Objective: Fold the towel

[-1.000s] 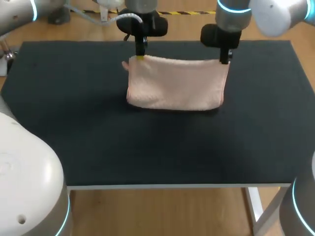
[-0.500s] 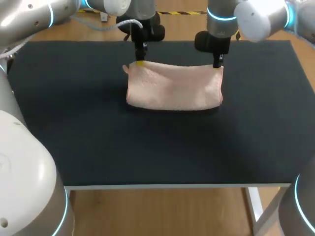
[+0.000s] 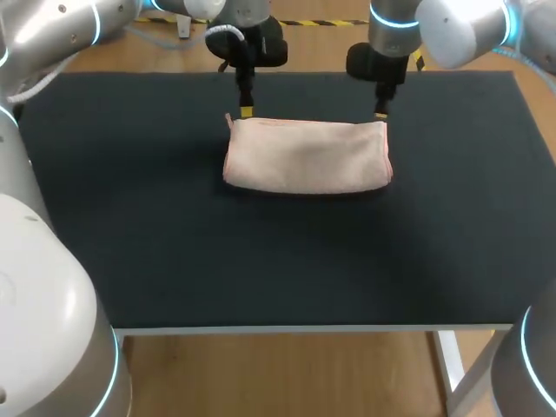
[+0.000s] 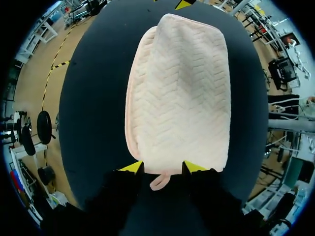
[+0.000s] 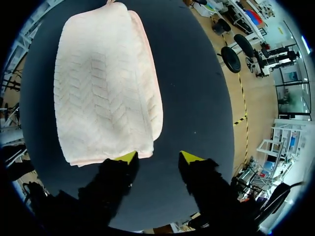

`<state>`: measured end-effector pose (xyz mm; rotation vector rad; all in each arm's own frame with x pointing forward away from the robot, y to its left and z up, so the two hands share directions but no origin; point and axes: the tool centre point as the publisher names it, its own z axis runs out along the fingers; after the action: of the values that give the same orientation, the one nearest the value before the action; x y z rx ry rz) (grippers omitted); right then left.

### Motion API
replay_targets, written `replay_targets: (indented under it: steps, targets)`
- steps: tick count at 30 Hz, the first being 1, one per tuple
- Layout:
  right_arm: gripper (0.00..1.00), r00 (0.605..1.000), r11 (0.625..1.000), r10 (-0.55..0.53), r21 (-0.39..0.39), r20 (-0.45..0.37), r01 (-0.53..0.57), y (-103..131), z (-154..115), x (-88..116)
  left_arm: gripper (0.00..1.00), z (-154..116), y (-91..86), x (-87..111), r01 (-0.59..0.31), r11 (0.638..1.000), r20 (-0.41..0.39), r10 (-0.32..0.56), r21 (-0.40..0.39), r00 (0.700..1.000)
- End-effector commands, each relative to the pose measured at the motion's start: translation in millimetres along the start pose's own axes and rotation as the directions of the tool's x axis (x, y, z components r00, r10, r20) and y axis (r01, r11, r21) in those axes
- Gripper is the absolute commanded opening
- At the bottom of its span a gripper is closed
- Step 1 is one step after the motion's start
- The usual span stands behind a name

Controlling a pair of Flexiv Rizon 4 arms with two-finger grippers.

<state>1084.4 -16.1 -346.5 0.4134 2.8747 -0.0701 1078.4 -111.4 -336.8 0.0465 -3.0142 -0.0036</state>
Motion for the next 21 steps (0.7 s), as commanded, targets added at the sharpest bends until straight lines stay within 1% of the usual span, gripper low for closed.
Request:
replay_targets:
  steps: [1,3,4,5,6,7,8,9,11,14,16,18,19,21]
  targets:
    - [1.0,0.999,1.0,-0.009,-0.016,0.044,0.01,-14.1,-26.3,10.3,1.0,-18.6,11.1,13.9,-0.084,0.991,0.07,0.077,0.101,0.995]
    - [1.0,0.998,1.0,-0.013,-0.025,0.054,0.015,-17.0,-35.1,12.5,1.0,-26.4,12.4,21.6,-0.163,0.976,0.108,0.148,0.145,0.983]
    - [1.0,0.998,1.0,-0.014,-0.027,0.057,0.016,-18.0,-38.0,13.7,1.0,-28.8,12.9,25.1,-0.209,0.96,0.12,0.189,0.187,0.975]
    - [1.0,0.998,0.999,-0.016,-0.029,0.06,0.018,-18.6,-39.9,14.6,1.0,-29.7,14.1,27.7,-0.237,0.948,0.108,0.218,0.211,0.97]
    - [1.0,0.998,0.999,-0.017,-0.031,0.063,0.019,-19.3,-41.4,15.5,1.0,-30.5,14.8,30.5,-0.258,0.938,0.108,0.239,0.231,0.965]
    - [1.0,0.998,0.999,-0.019,-0.031,0.066,0.021,-19.7,-42.7,17.2,1.0,-30.8,17.5,32.8,-0.272,0.919,0.113,0.25,0.285,0.962]
    - [1.0,0.998,0.999,-0.02,-0.031,0.067,0.023,-20.0,-43.3,18.8,1.0,-30.5,20.6,34.1,-0.269,0.905,0.098,0.25,0.329,0.963]
    - [1.0,0.998,0.999,-0.021,-0.031,0.067,0.024,-20.4,-43.5,20.2,1.0,-30.8,23.9,35.1,-0.266,0.895,0.099,0.247,0.357,0.964]
    - [1.0,0.998,0.999,-0.028,-0.027,0.063,0.03,-20.6,-42.2,23.5,1.0,-34.7,30.0,39.5,-0.255,0.89,0.123,0.224,0.378,0.967]
    - [1.0,0.998,0.999,-0.034,-0.022,0.047,0.035,-19.0,-38.3,29.5,1.0,-42.3,39.8,42.6,-0.194,0.877,0.105,0.164,0.439,0.981]
    - [1.0,0.999,0.999,-0.037,-0.021,0.04,0.038,-17.0,-36.7,33.0,1.0,-49.0,48.6,46.3,-0.162,0.851,0.12,0.117,0.499,0.986]
    - [1.0,0.999,0.999,-0.039,-0.023,0.035,0.04,-14.9,-36.0,35.4,1.0,-52.9,55.0,49.5,-0.145,0.838,0.151,0.076,0.527,0.986]
    - [1.0,0.999,0.999,-0.039,-0.026,0.03,0.04,-13.1,-35.5,36.9,1.0,-53.7,58.4,51.2,-0.136,0.828,0.153,0.062,0.544,0.986]
    - [1.0,0.999,0.999,-0.04,-0.029,0.027,0.04,-10.8,-35.7,38.2,1.0,-53.4,60.1,52.4,-0.133,0.827,0.153,0.058,0.546,0.987]
